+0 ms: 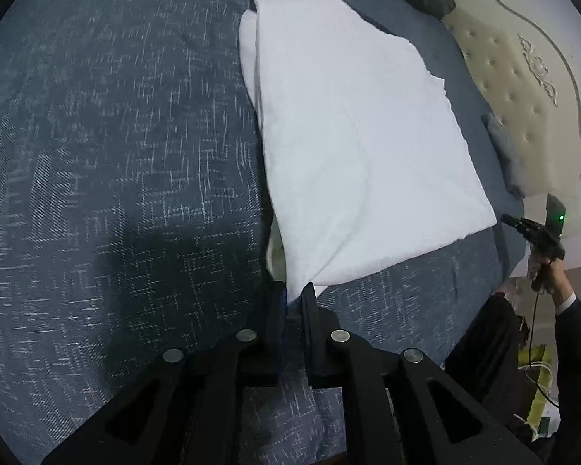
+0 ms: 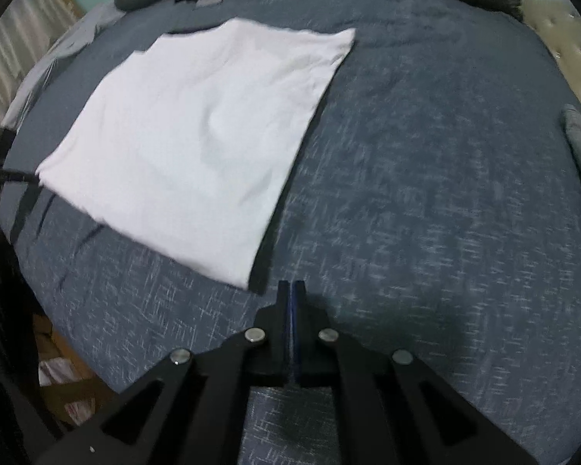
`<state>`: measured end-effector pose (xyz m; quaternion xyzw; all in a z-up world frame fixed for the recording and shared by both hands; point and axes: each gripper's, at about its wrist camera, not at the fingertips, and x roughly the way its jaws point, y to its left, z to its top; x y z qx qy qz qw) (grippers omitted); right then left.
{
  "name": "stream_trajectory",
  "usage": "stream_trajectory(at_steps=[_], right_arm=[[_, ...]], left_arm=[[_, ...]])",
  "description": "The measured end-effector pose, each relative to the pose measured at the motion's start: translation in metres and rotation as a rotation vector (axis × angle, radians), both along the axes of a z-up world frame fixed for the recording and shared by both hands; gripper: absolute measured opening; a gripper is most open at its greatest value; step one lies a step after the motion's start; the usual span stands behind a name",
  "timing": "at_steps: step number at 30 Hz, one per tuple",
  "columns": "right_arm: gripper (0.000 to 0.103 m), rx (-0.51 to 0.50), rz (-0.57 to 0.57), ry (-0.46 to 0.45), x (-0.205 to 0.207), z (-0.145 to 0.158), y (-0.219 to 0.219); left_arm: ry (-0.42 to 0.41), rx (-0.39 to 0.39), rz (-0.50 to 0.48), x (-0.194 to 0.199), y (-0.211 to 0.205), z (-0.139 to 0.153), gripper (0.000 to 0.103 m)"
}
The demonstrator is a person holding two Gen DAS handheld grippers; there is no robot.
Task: Fold clothes
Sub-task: 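Hold the shirt corners with both tools and pull to square the fold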
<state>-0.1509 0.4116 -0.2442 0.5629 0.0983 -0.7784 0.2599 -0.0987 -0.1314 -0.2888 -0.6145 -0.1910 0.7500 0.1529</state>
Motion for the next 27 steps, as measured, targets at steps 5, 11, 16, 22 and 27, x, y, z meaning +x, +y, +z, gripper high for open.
stream_trajectory(at_steps=[5,11,16,22,27], right_arm=[[0.002,-0.062,-0.006,0.002,-0.003,0.012,-0.013],[0.013,-0.058,-0.065,-0.128,-0.021,-0.016,-0.033],[0.026,-0.091,-0.123,-0.178,-0.028,-0.031,-0.029],[0.026,-0.114,-0.129,-0.242,-0.03,-0.041,-0.023],[0.008,-0.118,-0.108,-0.237,-0.023,-0.039,-0.021]], left_arm=[[0.033,-0.012,0.011,-0.004,0.005,0.017,0.009],[0.027,-0.002,0.032,0.019,-0.024,0.026,0.035],[0.0,-0.018,-0.004,0.018,-0.018,0.017,0.035],[-0.035,-0.012,-0.011,0.024,-0.019,-0.002,0.034],[-0.03,0.013,-0.011,0.031,-0.021,-0.006,0.022]])
